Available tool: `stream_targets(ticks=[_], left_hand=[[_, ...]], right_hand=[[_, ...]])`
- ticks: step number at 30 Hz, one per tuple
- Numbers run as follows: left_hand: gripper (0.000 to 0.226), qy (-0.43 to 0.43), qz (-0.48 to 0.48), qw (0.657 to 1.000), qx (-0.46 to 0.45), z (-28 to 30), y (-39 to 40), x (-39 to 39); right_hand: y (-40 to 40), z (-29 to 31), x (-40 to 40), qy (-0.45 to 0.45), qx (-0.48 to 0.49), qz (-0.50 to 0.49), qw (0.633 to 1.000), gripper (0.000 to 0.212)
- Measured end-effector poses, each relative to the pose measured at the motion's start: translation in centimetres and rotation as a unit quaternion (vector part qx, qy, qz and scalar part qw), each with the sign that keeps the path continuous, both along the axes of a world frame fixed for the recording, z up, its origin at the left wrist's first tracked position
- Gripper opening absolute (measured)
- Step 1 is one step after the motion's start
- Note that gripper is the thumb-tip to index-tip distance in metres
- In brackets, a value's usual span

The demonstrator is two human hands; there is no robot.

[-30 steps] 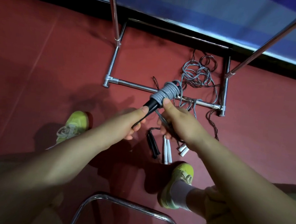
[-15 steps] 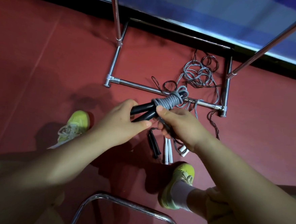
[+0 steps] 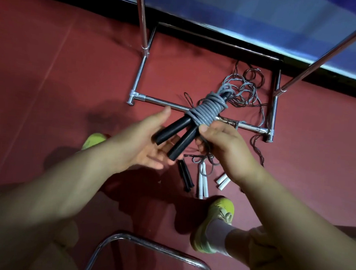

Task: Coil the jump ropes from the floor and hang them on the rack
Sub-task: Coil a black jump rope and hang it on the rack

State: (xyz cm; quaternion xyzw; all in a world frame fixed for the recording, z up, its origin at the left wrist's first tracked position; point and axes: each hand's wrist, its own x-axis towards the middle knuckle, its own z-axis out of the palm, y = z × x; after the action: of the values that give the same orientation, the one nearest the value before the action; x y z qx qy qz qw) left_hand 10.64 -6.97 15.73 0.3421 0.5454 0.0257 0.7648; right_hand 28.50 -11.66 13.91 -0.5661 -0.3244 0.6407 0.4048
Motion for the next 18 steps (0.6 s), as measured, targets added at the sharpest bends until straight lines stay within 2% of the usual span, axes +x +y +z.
stream_targets(ticks=[2, 3, 6, 9, 14, 18], left_hand=[[0.083, -0.061, -0.03, 0.993, -0.101, 0.2, 0.2, -0.4], [0.084, -0.091, -0.045, 0.986, -0.131, 0.2, 0.1, -0.6], [0.075, -0.142, -0.046, 0.976, -0.159, 0.3, -0.1, -0.6], [0.066, -0.133, -0.019, 0.982, -0.134, 0.4, -0.2, -0.2], [0.062, -0.044, -0.034, 0.996, -0.068, -0.3, -0.9, 0.5], [0.061, 0.004, -0.03, 0.999, -0.014, -0.7, -1.2, 0.9]], right_hand=[[-0.1, 0.2, 0.1, 0.013, 0.039, 0.032, 0.999, 0.014], [-0.1, 0.2, 0.1, 0.015, 0.055, 0.048, 0.997, 0.018], [0.1, 0.4, 0.2, -0.003, 0.05, 0.084, 0.995, 0.054], [0.2, 0.4, 0.3, -0.045, 0.024, 0.088, 0.995, 0.05], [0.1, -0.2, 0.5, -0.1, -0.059, 0.108, 0.987, 0.021], [0.1, 0.1, 0.6, -0.14, -0.106, 0.124, 0.977, 0.032]])
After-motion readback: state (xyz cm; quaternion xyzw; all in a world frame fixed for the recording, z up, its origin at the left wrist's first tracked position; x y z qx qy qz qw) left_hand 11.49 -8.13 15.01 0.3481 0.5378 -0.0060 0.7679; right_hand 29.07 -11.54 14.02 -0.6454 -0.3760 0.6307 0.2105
